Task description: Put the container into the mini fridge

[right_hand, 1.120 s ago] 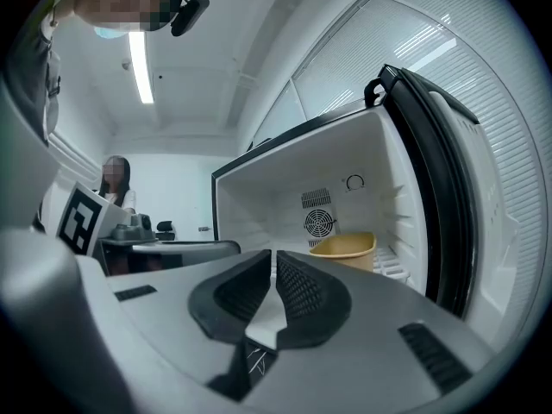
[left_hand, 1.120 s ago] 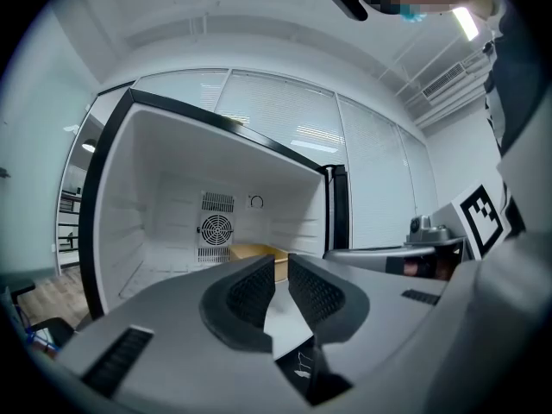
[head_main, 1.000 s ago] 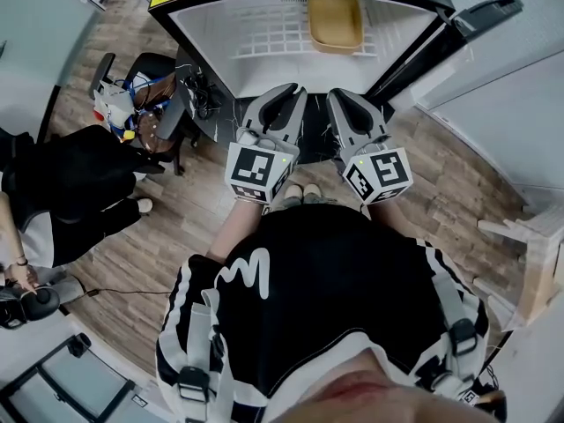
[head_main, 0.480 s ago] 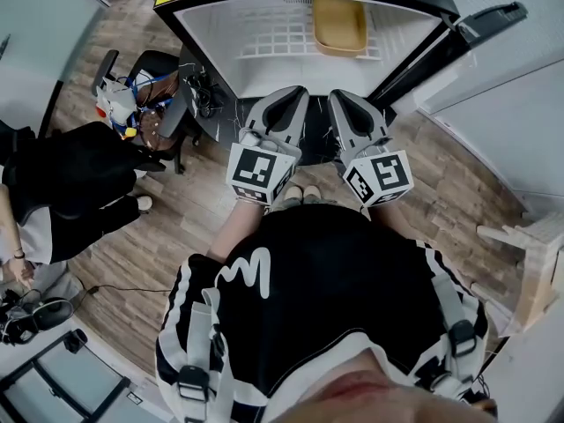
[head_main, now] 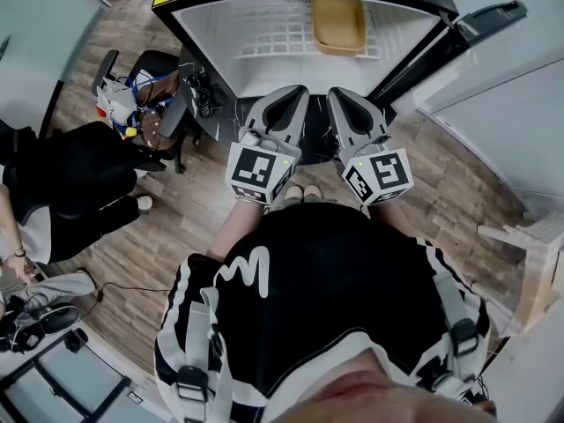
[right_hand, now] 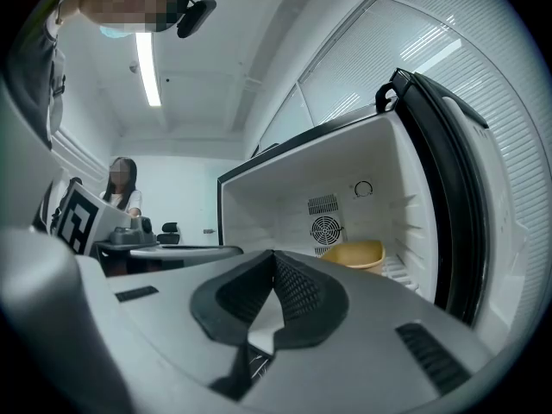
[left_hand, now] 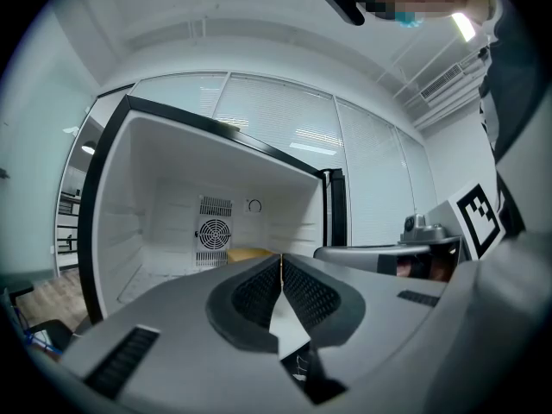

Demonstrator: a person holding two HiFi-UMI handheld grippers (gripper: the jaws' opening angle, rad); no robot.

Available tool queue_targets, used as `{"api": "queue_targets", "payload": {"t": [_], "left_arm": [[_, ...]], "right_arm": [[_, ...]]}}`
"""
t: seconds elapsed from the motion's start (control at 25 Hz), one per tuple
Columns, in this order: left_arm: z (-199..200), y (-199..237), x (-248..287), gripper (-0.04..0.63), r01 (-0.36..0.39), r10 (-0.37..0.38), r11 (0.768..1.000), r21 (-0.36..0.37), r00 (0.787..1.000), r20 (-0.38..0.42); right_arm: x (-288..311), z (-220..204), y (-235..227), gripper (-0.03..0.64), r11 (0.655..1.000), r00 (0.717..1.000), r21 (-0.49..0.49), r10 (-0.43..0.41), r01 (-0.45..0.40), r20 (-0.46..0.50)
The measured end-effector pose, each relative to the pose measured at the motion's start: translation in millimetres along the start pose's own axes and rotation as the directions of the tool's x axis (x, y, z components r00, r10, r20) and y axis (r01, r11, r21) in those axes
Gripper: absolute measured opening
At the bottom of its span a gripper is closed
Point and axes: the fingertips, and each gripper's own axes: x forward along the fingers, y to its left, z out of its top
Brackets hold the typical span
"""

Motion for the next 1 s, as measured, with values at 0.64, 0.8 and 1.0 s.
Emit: {"api": "queue_targets", "payload": {"t": [0.64,0.8,1.0], "left_arm": [[-1.2,-0.6,0.6,0.011,-0.009,0.009,1.000,-0.007,1.000,-0.002],[-1.5,0.3,0.7,0.009,-0.010,0.010,1.000,-0.008,1.000,-0.008],[2.0,0.0,1.5,0.009,-0.010,0.010,1.000,-0.004,1.000,0.016]], "right_arm": [[-0.6,-2.0,-1.4,0.011,1.000,1.000,-0.004,0.002,-0.002,-0.007],[0.2,-1.7,-1.3,0.011,1.000,1.000,-0.001,0.004,-0.004,-0.007],[0.4,-1.4,0.0,0.011,1.000,1.000,-0.002,0.008,-0.008,-0.008]]}}
